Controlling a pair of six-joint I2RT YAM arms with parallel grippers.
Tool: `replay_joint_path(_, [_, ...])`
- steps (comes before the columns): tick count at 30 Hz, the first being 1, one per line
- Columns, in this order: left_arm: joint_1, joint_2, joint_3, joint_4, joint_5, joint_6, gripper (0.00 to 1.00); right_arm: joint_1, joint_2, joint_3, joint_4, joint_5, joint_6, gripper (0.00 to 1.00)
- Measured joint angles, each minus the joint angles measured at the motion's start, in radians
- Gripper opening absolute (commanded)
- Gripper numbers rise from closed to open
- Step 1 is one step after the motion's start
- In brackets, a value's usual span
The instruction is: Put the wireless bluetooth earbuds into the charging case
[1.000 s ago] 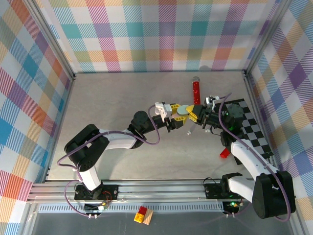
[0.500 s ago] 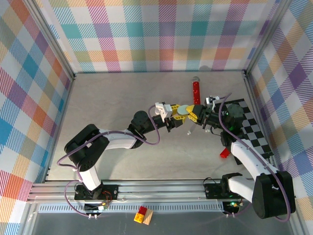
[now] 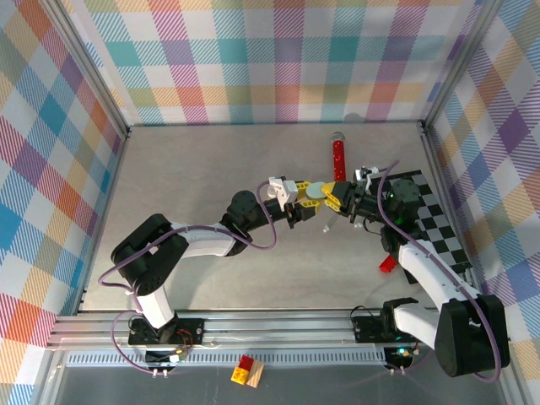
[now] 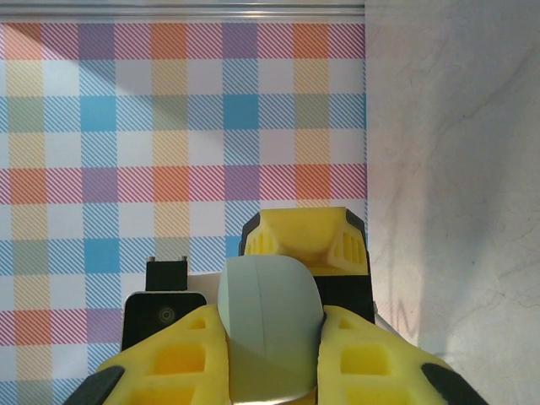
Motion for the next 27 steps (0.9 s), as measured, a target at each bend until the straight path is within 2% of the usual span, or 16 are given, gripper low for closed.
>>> replay_joint_path(2, [0.0, 0.0, 0.0, -0.001, 0.002, 0.0, 0.27, 0.0, -0.001, 0.0, -0.004, 0.0, -0.004, 0.09])
replay_joint_path(3, [0.0, 0.0, 0.0, -0.001, 0.003, 0.0, 0.27, 0.0, -0.003, 0.0, -0.006, 0.0, -0.007, 0.15])
replay_joint_path(8, [0.0, 0.0, 0.0, -0.014, 0.017, 0.0, 0.29, 0.0, -0.019, 0.004, -0.054, 0.007, -0.049, 0.51])
replay_joint_path(12, [0.0, -0.011, 0.0, -0.019, 0.037, -0.001, 0.29, 0.0, -0.061, 0.06, -0.274, 0.033, -0.208, 0.72])
replay_joint_path(17, [0.008, -0.046, -0.009, -0.021, 0.095, -0.038, 0.29, 0.001, -0.105, 0.222, -0.579, 0.086, -0.51, 0.84])
replay_joint_path(20, [0.014, -0.065, -0.01, -0.024, 0.15, -0.072, 0.29, 0.015, -0.123, 0.323, -0.745, 0.117, -0.74, 0.87])
replay_joint_path(24, [0.016, -0.101, -0.018, -0.05, 0.21, -0.089, 0.29, 0.093, -0.139, 0.441, -0.935, 0.204, -1.048, 0.89])
replay_joint_path(27, [0.018, -0.122, -0.023, -0.08, 0.248, -0.099, 0.29, 0.163, -0.156, 0.477, -1.012, 0.265, -1.234, 0.9])
